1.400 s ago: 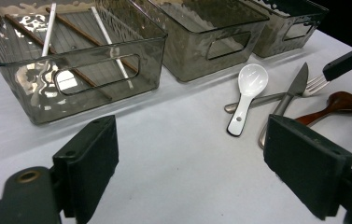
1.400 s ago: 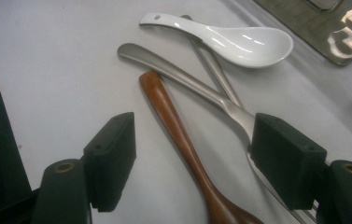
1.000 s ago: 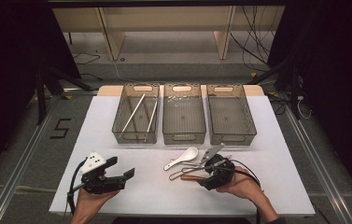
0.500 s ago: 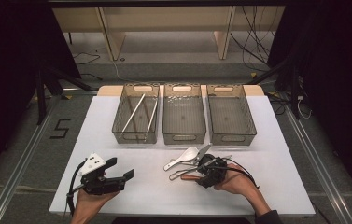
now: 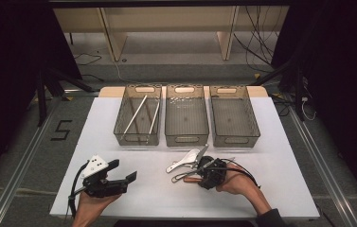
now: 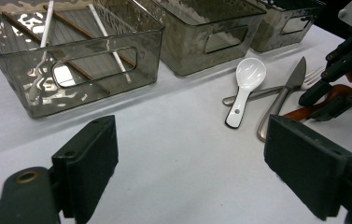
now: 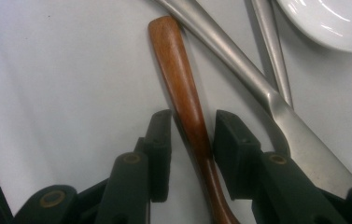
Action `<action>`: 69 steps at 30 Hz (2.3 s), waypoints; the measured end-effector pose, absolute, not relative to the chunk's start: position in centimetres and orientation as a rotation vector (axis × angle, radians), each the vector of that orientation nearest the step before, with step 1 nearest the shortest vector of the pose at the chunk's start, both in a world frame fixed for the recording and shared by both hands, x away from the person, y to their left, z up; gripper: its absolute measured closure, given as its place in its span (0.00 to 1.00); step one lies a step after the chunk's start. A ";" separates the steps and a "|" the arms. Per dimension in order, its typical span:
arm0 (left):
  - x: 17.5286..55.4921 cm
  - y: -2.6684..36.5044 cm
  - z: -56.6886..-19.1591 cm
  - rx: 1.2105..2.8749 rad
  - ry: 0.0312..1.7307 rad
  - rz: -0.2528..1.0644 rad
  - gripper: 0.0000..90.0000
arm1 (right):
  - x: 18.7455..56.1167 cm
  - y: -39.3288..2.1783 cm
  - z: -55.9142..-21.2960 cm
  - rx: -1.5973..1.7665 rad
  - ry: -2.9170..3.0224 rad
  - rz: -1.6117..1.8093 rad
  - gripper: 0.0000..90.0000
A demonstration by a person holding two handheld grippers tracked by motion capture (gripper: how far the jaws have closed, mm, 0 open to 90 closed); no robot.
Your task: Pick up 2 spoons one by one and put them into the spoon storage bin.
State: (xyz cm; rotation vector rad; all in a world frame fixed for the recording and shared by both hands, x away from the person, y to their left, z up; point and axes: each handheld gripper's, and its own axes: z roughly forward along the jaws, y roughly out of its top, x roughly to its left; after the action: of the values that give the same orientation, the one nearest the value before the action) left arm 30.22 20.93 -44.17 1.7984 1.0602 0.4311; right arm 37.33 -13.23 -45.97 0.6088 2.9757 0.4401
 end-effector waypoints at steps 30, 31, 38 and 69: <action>30.2 20.9 -44.1 1.805 1.051 0.445 0.20 | 36.7 -12.4 -45.6 0.497 3.000 0.345 0.88; 30.2 20.9 -44.1 1.805 1.051 0.445 0.20 | 36.7 -12.4 -45.5 0.515 2.996 0.352 0.88; 30.2 20.9 -44.1 1.806 1.051 0.446 0.20 | 36.9 -13.1 -44.9 0.545 2.980 0.409 0.88; 30.2 20.9 -44.1 1.806 1.052 0.447 0.20 | 37.7 -14.7 -40.7 0.685 2.850 0.814 0.89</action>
State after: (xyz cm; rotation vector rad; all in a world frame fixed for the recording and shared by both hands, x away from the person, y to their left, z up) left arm 30.16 20.89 -44.10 1.8060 1.0517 0.4470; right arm 37.72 -14.70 -40.74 0.6855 2.8496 0.8137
